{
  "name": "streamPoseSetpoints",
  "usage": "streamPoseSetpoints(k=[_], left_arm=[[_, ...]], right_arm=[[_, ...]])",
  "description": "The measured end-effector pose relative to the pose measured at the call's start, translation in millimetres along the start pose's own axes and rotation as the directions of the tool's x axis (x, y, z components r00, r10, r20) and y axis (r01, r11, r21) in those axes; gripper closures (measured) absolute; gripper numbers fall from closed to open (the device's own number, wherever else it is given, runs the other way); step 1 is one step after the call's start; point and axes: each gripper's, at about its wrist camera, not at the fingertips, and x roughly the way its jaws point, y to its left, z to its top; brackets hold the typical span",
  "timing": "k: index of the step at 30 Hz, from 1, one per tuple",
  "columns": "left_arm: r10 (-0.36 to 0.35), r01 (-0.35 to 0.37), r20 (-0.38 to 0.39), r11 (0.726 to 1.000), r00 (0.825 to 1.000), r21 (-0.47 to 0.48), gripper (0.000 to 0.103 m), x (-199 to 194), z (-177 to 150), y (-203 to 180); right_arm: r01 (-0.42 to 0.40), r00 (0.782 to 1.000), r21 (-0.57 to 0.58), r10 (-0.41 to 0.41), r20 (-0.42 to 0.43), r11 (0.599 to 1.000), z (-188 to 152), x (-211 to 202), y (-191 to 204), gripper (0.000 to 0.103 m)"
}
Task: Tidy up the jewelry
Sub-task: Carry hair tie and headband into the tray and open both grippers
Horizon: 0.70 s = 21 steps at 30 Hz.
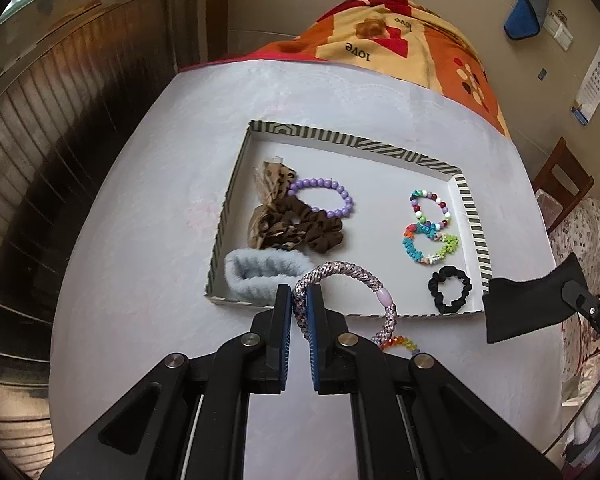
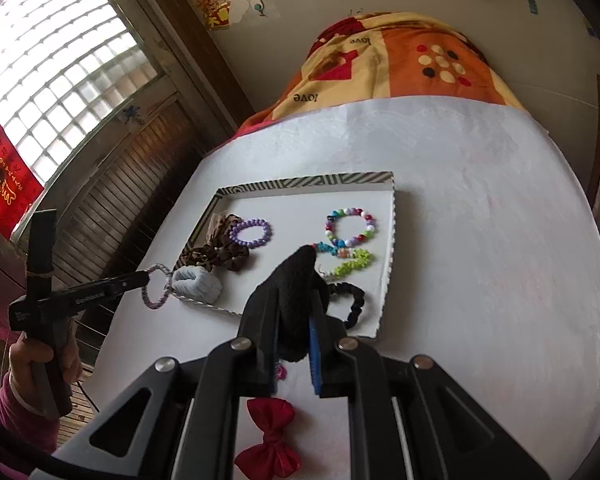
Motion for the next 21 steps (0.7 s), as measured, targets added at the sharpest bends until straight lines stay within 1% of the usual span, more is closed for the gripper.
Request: streamPoseSetpoints(k=[10, 21], left_arm=[[-0.001, 0.002, -0.020, 1.000, 1.000, 0.026, 0.102, 17, 10, -16], [-0.001, 0.003, -0.059, 0.999, 0.998, 0.038, 0.102, 47, 22, -35]], right_arm=[[0.006, 1.000, -0.023, -0.006, -0.002, 1.000, 22, 17, 3, 0.091], [0.005, 0.999, -0.053, -0.007, -0.032, 0.999, 56, 62, 3, 0.091]])
